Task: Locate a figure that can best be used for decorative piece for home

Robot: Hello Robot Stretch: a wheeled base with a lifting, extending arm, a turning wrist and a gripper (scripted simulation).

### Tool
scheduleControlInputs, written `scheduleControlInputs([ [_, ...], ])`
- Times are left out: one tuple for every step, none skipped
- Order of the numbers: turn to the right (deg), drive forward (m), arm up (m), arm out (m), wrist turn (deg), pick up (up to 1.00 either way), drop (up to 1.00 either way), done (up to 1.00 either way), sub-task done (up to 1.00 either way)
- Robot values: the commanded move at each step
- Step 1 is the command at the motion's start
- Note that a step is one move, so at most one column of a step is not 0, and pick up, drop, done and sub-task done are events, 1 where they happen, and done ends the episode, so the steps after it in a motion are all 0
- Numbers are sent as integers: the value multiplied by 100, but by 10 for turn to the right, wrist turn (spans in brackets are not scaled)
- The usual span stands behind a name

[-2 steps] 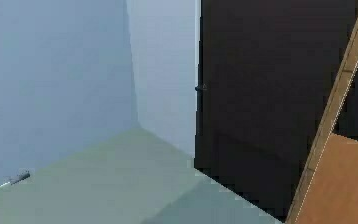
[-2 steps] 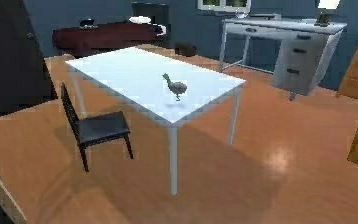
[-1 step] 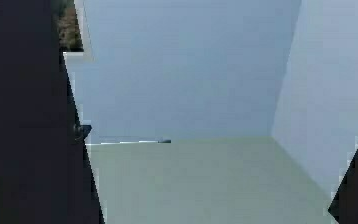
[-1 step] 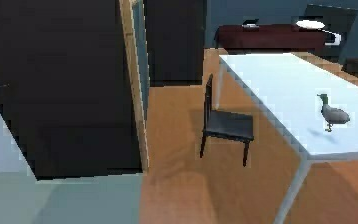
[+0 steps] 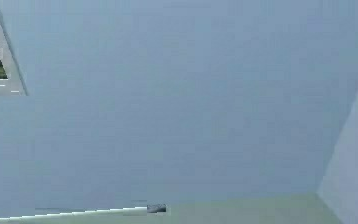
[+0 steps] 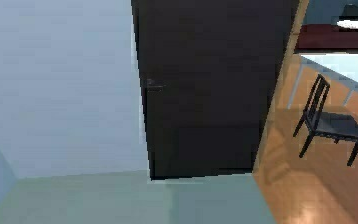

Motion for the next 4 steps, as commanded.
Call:
scheduleControlInputs([
  [-120,0,0,0,0,0,0,0,0],
  [0,20,0,0,0,0,0,0,0],
  [-330,0,0,0,0,0,0,0,0],
  [-30,0,0,0,0,0,0,0,0],
])
